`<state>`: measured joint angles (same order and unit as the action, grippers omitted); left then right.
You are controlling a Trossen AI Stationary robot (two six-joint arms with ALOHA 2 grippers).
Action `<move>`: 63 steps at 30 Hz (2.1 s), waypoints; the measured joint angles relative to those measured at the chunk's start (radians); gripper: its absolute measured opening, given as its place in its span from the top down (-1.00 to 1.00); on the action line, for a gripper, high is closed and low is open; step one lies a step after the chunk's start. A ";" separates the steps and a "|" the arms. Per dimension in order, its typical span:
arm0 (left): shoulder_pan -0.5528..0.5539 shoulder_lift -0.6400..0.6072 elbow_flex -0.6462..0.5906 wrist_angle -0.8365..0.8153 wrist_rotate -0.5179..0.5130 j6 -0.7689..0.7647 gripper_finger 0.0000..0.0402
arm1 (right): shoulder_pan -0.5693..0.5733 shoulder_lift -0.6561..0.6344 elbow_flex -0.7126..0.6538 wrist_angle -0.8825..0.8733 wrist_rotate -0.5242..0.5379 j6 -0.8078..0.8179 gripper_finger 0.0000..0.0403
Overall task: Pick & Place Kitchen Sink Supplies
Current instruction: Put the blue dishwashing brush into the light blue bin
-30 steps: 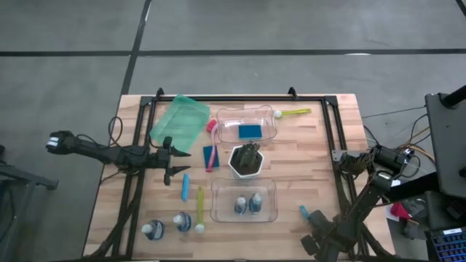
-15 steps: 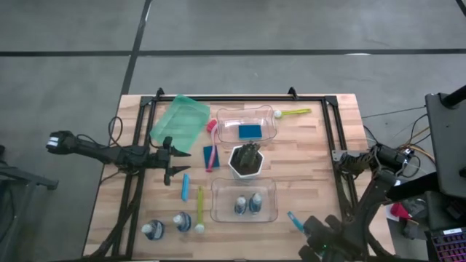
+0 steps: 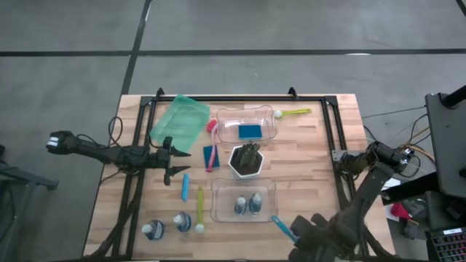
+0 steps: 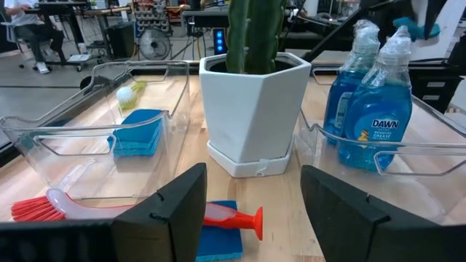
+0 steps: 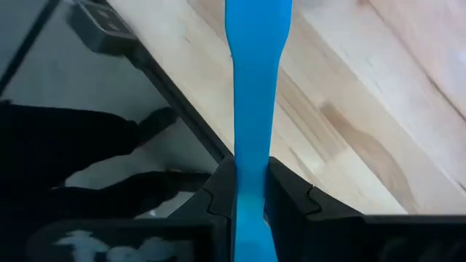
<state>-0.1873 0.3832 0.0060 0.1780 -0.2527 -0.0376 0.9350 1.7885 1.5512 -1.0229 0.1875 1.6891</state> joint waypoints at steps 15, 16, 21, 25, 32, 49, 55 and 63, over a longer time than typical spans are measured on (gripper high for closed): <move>0.000 -0.002 0.029 0.337 -0.051 -0.642 -0.09 | -0.254 -0.002 0.217 -0.060 0.004 -0.363 0.79; 0.000 -0.004 0.039 0.362 -0.065 -0.677 -0.09 | -0.270 -0.002 0.230 -0.061 0.004 -0.384 0.79; 0.001 -0.004 0.086 0.425 -0.089 -0.746 -0.09 | -0.340 -0.002 0.287 -0.067 0.024 -0.469 0.79; 0.001 -0.004 0.125 0.429 -0.088 -0.745 -0.09 | -0.380 -0.002 0.337 -0.066 0.049 -0.533 0.79; 0.000 -0.001 0.180 0.436 -0.077 -0.780 -0.09 | -0.441 -0.002 0.409 -0.043 0.058 -0.567 0.79; 0.000 0.161 0.449 0.432 0.058 -0.689 -0.09 | -0.613 0.000 0.408 0.367 0.078 -0.715 0.78; 0.000 0.286 0.579 0.405 0.083 -0.652 -0.09 | -0.634 0.000 0.405 0.484 0.077 -0.783 0.78; 0.001 0.465 0.744 0.390 0.103 -0.674 -0.09 | -0.652 0.001 0.397 0.601 0.077 -0.825 0.78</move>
<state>-0.1867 0.8484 0.7504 0.5684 -0.1499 -0.7119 0.2829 1.7893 1.9487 -0.4218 0.2649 0.8645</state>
